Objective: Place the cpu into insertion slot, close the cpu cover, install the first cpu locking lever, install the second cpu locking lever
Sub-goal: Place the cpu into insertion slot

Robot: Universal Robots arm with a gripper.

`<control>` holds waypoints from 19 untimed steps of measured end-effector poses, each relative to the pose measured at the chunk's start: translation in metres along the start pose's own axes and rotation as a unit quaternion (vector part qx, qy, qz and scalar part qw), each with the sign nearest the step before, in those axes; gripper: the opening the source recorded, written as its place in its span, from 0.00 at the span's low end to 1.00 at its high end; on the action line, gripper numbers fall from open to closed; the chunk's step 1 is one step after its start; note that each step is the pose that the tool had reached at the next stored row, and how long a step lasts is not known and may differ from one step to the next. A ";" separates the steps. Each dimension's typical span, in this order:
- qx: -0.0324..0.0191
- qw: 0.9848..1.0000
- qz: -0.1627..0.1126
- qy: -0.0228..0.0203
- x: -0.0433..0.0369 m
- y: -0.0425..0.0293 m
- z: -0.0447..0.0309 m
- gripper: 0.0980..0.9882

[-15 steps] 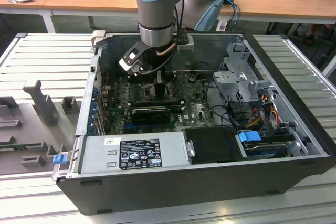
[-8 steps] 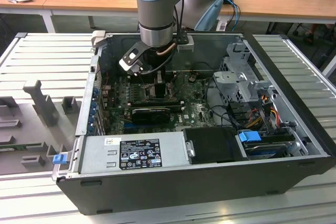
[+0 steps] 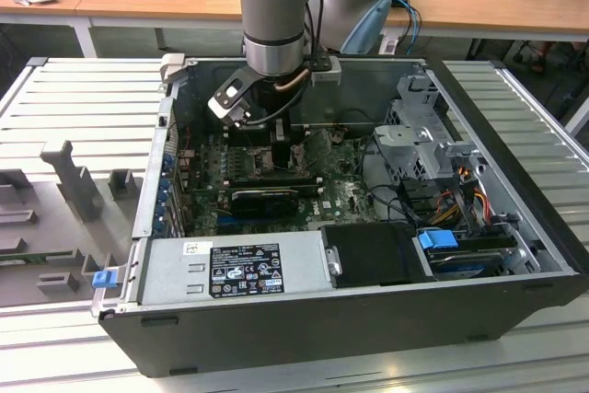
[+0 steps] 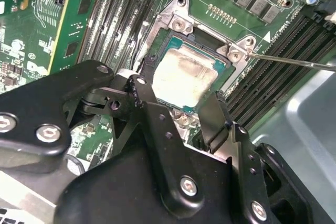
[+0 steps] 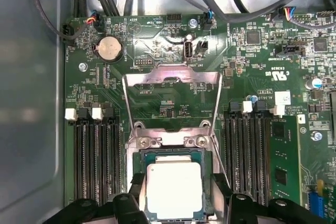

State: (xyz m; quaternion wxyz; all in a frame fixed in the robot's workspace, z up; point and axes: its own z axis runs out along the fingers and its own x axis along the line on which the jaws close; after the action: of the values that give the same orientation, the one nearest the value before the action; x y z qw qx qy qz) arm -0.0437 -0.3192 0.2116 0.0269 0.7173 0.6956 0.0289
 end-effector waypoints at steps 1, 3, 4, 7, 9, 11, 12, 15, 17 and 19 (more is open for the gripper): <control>0.000 1.000 0.000 0.000 0.0000 0.0001 -0.0008 0.55; 0.000 1.000 0.000 0.000 0.0000 0.0002 -0.0016 0.41; 0.000 1.000 0.000 0.000 0.0000 0.0002 -0.0019 0.41; 0.000 1.000 0.000 0.000 0.0000 0.0003 -0.0036 0.27; 0.000 1.000 0.000 0.000 0.0000 0.0004 -0.0047 0.14; 0.000 1.000 0.000 0.000 0.0000 0.0005 -0.0059 0.01; 0.000 1.000 0.000 0.000 0.0000 0.0005 -0.0067 0.01; 0.000 1.000 0.000 0.000 0.0000 0.0007 -0.0091 0.01; 0.000 1.000 0.000 0.000 0.0001 0.0008 -0.0099 0.01; 0.000 1.000 0.000 0.000 0.0000 0.0009 -0.0112 0.01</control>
State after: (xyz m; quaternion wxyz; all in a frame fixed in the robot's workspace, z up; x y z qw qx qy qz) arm -0.0437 -0.3192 0.2228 0.0267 0.7173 0.6956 0.0287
